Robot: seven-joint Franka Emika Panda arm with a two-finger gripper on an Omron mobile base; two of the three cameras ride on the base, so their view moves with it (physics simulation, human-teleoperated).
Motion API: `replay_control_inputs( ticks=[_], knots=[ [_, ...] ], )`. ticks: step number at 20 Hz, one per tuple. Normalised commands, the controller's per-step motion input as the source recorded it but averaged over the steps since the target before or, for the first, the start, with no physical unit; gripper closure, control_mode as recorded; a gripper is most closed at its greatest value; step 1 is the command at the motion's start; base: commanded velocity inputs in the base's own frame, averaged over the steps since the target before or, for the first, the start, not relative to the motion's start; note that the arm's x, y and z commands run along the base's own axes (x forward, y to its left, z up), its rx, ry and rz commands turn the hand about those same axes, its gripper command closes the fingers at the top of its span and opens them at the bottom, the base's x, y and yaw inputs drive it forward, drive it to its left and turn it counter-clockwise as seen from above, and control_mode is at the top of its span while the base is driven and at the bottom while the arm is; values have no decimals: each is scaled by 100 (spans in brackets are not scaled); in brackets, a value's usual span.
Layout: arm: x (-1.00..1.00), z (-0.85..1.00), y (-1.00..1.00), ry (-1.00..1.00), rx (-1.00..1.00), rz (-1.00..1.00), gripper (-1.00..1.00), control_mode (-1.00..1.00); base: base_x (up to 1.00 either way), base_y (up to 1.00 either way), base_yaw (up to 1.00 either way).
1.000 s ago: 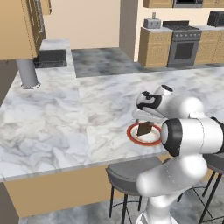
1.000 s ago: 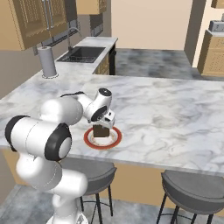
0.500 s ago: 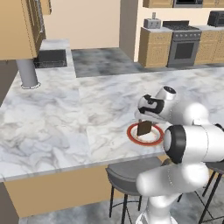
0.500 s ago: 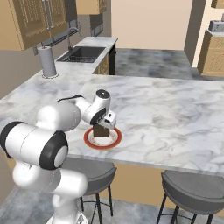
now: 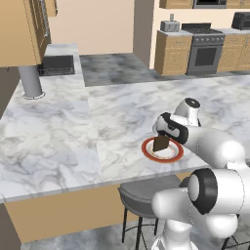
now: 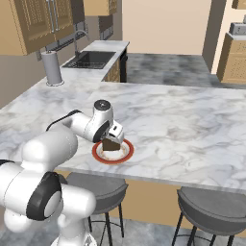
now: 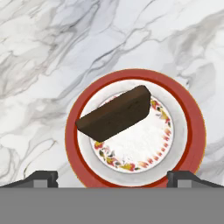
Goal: Start the toaster. Once the lever pops up, take the bread to the plate on the dining counter.
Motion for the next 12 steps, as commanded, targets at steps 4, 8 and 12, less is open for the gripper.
replay_control_inputs(
  ticks=[4,8,12],
  knots=[
    [-12,61,0,-3,-3,-2,-100,-100,0,0,0],
    [-28,61,0,0,-3,0,-100,-100,0,0,0],
    [-55,66,0,0,-5,0,-100,-100,0,0,0]
  ],
)
